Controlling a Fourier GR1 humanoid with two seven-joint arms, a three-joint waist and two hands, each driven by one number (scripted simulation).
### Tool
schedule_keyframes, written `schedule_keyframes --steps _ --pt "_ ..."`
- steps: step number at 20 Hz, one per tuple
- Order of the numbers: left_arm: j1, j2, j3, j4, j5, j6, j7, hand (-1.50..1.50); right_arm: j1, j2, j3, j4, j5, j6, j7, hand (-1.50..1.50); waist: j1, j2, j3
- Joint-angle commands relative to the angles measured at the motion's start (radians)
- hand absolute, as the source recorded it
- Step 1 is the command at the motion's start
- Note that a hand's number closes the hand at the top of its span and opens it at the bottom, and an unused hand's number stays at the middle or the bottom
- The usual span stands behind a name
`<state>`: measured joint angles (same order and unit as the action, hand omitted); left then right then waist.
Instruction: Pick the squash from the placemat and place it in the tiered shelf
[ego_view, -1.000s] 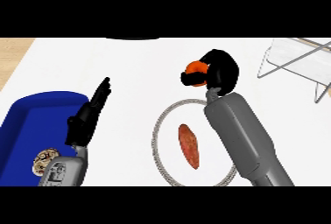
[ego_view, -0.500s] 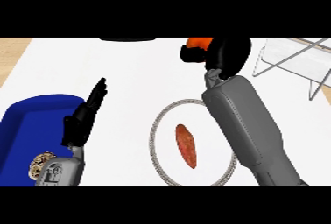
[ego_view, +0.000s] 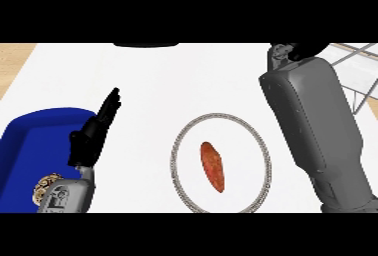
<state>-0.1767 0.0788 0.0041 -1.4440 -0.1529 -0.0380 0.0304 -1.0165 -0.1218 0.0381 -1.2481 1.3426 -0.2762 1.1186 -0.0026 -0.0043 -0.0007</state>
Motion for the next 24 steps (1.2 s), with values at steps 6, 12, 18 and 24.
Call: schedule_keyframes --steps 6,12,18,24 --pt "-0.001 -0.020 -0.022 -0.002 -0.019 0.014 -0.013 0.00 -0.051 -0.111 -0.143 0.034 0.030 0.037 0.001 1.50 0.006 0.005 0.000" --pt "-0.014 -0.054 -0.051 -0.053 -0.035 0.038 0.064 0.00 -0.114 -0.171 -0.197 0.079 0.060 0.067 -0.028 1.50 0.011 0.005 0.001" --pt "0.013 0.009 0.015 0.034 0.015 -0.024 -0.056 0.00 -0.144 -0.240 -0.229 0.171 0.066 0.037 -0.112 1.50 0.013 0.008 0.000" --pt "-0.028 -0.019 -0.010 0.003 -0.017 0.015 0.008 0.00 -0.152 -0.281 -0.220 0.291 0.113 -0.014 -0.157 1.50 0.016 0.008 0.000"
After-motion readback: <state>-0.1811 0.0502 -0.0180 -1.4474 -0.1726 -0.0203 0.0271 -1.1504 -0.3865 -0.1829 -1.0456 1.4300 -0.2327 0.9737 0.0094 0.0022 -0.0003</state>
